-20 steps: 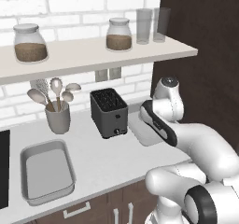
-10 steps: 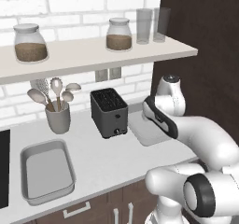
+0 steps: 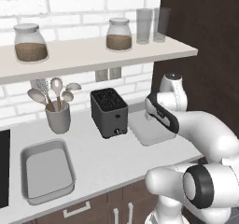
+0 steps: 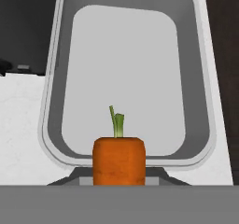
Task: Place one carrot and one steak in each tupperware on the nearby counter, to pack two identical lunches.
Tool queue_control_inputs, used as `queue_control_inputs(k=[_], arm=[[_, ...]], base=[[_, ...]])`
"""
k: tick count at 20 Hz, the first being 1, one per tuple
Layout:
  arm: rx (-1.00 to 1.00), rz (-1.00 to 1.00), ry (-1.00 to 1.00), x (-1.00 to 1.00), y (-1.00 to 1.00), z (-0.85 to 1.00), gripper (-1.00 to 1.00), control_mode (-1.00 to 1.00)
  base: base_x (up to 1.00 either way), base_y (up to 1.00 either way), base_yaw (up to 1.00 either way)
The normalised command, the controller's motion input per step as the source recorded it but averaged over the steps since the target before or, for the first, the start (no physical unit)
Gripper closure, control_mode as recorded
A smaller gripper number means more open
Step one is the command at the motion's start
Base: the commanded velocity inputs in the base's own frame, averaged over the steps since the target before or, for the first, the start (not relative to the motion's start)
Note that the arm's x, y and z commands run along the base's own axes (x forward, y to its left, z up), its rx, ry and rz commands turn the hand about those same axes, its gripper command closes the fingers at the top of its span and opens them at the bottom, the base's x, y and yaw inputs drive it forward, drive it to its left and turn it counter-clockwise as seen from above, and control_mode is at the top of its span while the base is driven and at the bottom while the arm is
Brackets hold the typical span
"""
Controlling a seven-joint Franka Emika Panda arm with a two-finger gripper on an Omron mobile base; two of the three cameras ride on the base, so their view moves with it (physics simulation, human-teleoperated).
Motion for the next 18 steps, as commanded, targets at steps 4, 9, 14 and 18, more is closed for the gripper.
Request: queue_control_inputs(k=[4, 9, 14, 18], arm=[[0.00, 0.00, 0.00, 0.28, -0.16, -0.28, 1.00, -1.00], [0.00, 0.00, 0.00, 0.47, -0.04, -0.44, 1.00, -1.00], [0.00, 0.01, 0.06, 0.35, -0.17, -0.15, 1.00, -1.00], [0.00, 0.01, 0.05, 0.46, -0.12, -0.21, 1.00, -1.00]], base=[[0.00, 0.00, 0.00], [0.00, 0.00, 0.00], [0.00, 0.00, 0.00], [0.00, 0.00, 0.00]])
